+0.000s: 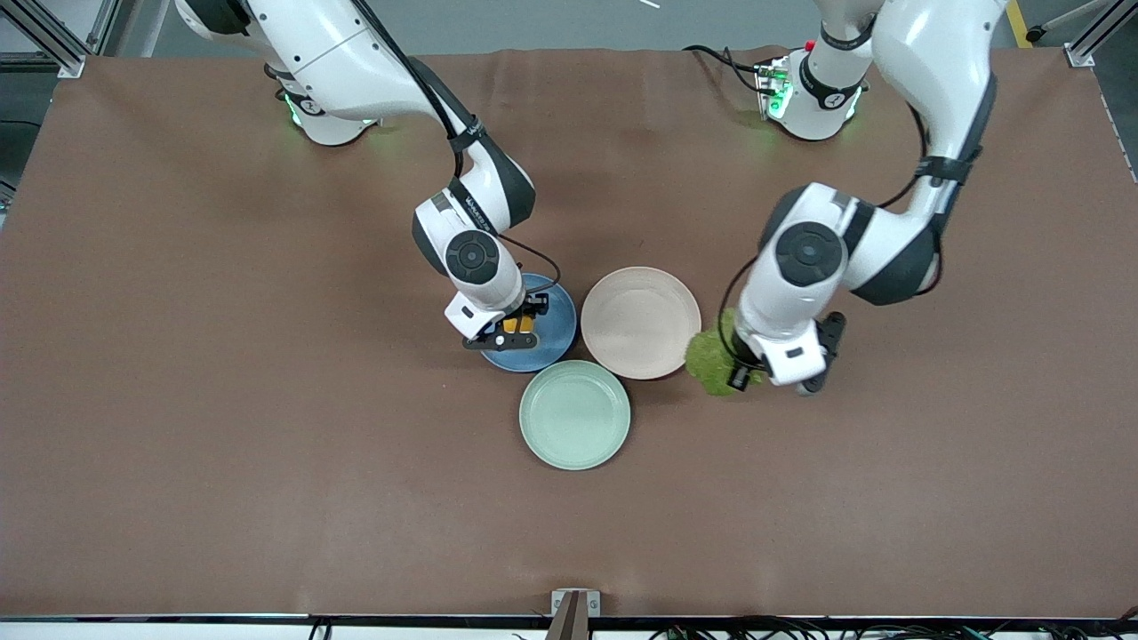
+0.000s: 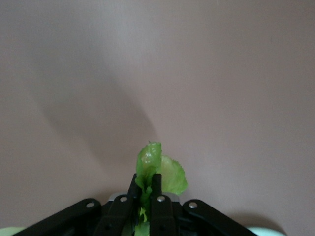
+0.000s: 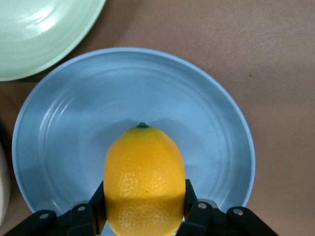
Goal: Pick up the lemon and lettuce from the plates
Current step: 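Lift the lemon with the right gripper while the left gripper lifts the lettuce, then lower the lemon onto the table while the left gripper lowers the lettuce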
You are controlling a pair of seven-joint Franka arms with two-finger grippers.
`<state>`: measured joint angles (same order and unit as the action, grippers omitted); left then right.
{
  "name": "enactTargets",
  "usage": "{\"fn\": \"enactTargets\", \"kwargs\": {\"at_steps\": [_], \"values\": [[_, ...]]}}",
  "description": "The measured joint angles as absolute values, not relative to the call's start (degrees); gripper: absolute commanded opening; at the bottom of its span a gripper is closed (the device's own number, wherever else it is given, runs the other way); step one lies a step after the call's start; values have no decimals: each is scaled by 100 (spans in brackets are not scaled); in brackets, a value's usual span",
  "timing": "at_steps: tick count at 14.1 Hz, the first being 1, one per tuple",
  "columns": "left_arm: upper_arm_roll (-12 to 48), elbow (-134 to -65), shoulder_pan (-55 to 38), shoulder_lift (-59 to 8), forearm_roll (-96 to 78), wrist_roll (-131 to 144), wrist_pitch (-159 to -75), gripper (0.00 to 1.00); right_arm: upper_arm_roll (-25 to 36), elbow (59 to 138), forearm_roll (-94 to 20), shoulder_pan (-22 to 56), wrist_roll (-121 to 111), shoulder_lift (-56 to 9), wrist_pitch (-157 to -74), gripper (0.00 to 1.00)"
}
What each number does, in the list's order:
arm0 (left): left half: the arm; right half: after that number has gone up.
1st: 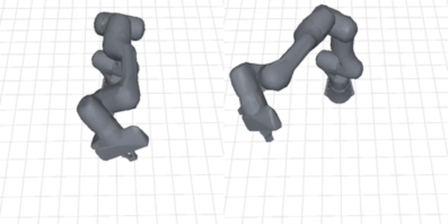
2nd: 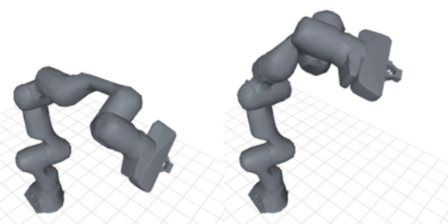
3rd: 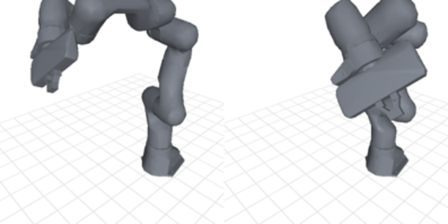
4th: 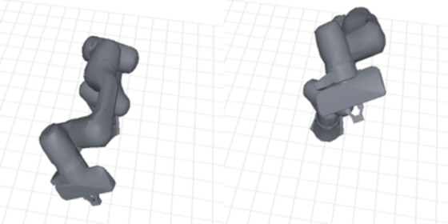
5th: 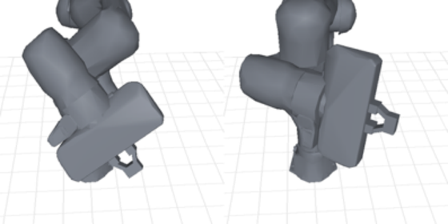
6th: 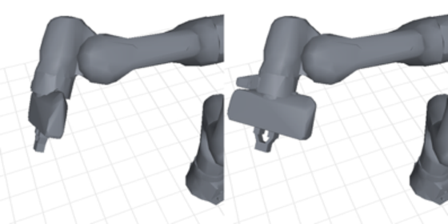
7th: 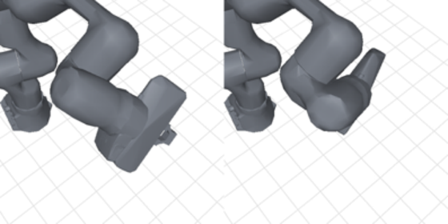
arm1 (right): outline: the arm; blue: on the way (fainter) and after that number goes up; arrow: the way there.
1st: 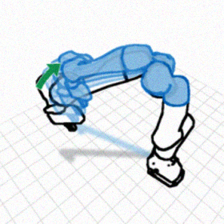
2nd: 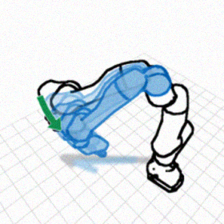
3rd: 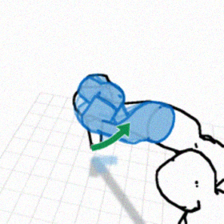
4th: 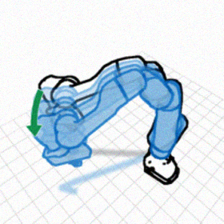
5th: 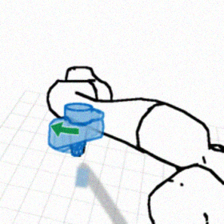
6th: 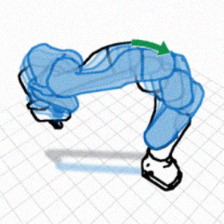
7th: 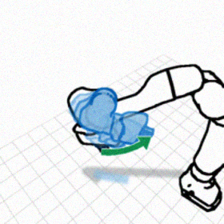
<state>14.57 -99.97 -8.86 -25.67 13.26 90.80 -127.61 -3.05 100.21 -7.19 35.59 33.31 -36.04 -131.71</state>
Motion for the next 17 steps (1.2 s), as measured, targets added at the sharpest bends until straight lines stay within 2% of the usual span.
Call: {"fn": "enactTargets", "kwargs": {"at_steps": [2, 5, 9, 12, 14, 15, 16, 17], "values": [[1455, -10097, -454, -2588, 1326, 8551, -12761, 1, -245, 9980, -719, 3525, 3336, -3473, -12990, 27], [1457, -10196, 43, -2734, 1326, 8009, -12765, 1, -162, 9852, -685, 3126, 3321, -2791, -11944, 27], [1457, -10211, 406, -3082, 1326, 7615, -12825, 3, -125, 9897, -475, 1842, 2244, -1717, -10528, 27], [1457, -10214, 672, -3304, 1326, 7400, -13029, 10, -106, 10063, -256, 626, 712, -1595, -10500, 27], [1459, -10216, 786, -3428, 1326, 7274, -13150, 31, -100, 10213, -174, -114, -198, -1696, -10872, 28], [1459, -10216, 812, -3467, 1326, 7225, -13168, 53, -99, 10353, -161, -380, -486, -1772, -11163, 28], [1460, -10216, 818, -3490, 1326, 7201, -13176, 94, -101, 10553, -114, -557, -627, -1844, -11517, 28], [1462, -10215, 819, -3495, 1326, 7200, -13180, 100, -105, 10797, -65, -662, -670, -1917, -11911, 28]]}}
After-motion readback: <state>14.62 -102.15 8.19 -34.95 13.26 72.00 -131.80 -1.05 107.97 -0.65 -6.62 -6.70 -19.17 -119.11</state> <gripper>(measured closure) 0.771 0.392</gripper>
